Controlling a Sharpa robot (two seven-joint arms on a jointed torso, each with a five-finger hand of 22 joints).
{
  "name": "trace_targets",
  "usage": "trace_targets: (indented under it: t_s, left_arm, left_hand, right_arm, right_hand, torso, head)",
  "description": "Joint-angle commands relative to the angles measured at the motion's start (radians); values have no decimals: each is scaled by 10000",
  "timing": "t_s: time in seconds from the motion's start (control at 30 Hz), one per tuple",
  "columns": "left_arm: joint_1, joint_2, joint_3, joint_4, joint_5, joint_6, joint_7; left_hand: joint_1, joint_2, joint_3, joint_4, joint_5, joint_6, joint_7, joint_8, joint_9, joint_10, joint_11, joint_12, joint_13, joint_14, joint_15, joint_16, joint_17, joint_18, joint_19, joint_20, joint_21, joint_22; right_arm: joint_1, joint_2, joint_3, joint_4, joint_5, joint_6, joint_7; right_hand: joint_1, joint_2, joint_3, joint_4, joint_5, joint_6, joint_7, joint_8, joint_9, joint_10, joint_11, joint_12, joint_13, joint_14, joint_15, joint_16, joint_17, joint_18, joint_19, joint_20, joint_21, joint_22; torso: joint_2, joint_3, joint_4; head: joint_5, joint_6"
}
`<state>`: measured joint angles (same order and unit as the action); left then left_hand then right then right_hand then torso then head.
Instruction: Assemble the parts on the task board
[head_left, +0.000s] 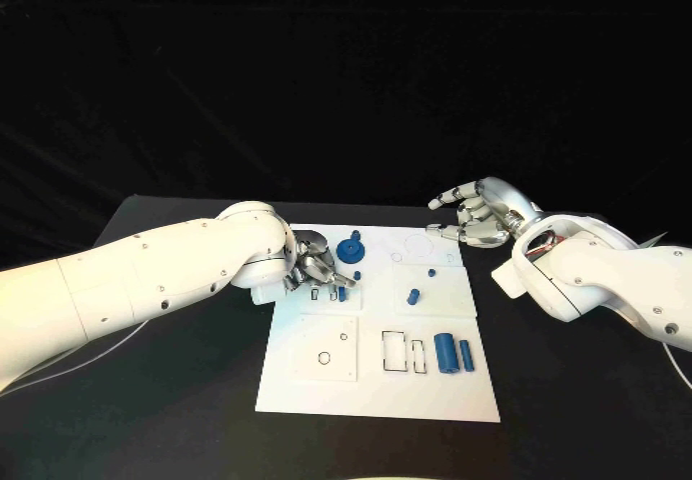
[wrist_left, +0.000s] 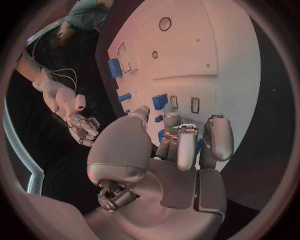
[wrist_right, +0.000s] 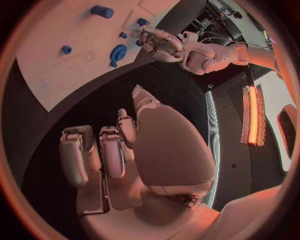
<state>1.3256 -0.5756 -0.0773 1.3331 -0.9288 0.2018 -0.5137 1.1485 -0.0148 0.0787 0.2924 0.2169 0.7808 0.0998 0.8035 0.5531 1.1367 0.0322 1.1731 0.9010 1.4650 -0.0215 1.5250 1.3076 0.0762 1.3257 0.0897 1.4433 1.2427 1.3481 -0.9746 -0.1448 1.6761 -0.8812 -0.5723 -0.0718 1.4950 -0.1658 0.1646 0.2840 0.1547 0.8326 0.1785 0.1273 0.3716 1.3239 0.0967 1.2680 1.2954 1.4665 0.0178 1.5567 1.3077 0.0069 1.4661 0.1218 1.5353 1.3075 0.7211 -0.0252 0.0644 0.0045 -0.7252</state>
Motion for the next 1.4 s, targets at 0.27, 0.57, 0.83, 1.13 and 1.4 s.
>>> trace_targets:
  t_s: [0.27, 0.57, 0.83, 1.13, 1.4]
  left_arm:
    - [8, 34, -2, -13, 114, 545, -16]
    - [3, 83, -13, -79, 142, 576, -14]
    - [2, 103, -18, -93, 182, 501, -6]
    - [1, 132, -37, -142, 240, 469, -4]
    - [-1, 138, -56, -164, 284, 440, -5]
  left_hand:
    - [261, 83, 58, -7, 100, -52, -41, 45, 90, -93, -48, -55, -31, 722, -74, 37, 1733, -70, 41, -19, 56, 28]
    - [264, 76, 56, -5, 96, -53, -40, 45, 93, -99, -47, -60, -38, 725, -74, 41, 1742, -70, 43, -19, 58, 32]
    - [295, 80, 68, -2, 85, -55, -41, 46, 113, -113, -48, -73, -55, 715, -75, 30, 1719, -69, 37, -21, 58, 31]
    - [593, 163, 230, -13, 81, -68, -66, 46, 220, -110, -71, -74, -34, 721, -92, 40, 1744, -71, 32, -31, 72, 56]
    - [1344, 291, 823, -27, 81, -142, -103, -36, 385, -270, -113, -257, -225, 738, -131, 61, 1798, -73, 17, -60, 87, 90]
  right_arm:
    - [3, 25, 2, -17, -115, 119, 109]
    - [3, 41, 2, -21, -164, 161, 111]
    - [3, 60, 1, -44, -171, 184, 93]
    - [3, 78, 0, -54, -175, 205, 80]
    - [3, 80, -1, -58, -160, 220, 69]
  right_hand:
    - [-70, 49, 50, 33, 40, 66, 16, 46, 6, 64, -38, 36, 9, 946, -2, -21, 2272, 17, 874, -3, 34, 2413]
    - [-88, 55, 62, 27, 67, 87, 7, 62, 6, 79, -46, 48, 13, 948, -9, -19, 2277, 14, 881, -9, 45, 2421]
    - [-88, 55, 62, 27, 67, 87, 7, 62, 6, 79, -46, 48, 13, 948, -9, -19, 2277, 14, 881, -9, 45, 2421]
    - [-95, 60, 68, 26, 73, 95, 4, 69, 6, 84, -49, 51, 13, 946, -11, -21, 2272, 15, 880, -12, 43, 2420]
    - [-119, 81, 83, 31, 83, 113, -1, 83, 6, 95, -54, 60, 16, 945, -16, -23, 2268, 17, 875, -17, 33, 2414]
  torso:
    - [2, 7, -3]
    - [10, 5, -10]
    - [-4, 5, 11]
    - [1, 13, -14]
    - [-5, 8, 15]
  head:
    - [-1, -42]
    - [-6, -64]
    - [-11, -94]
    - [2, -95]
    - [-17, -114]
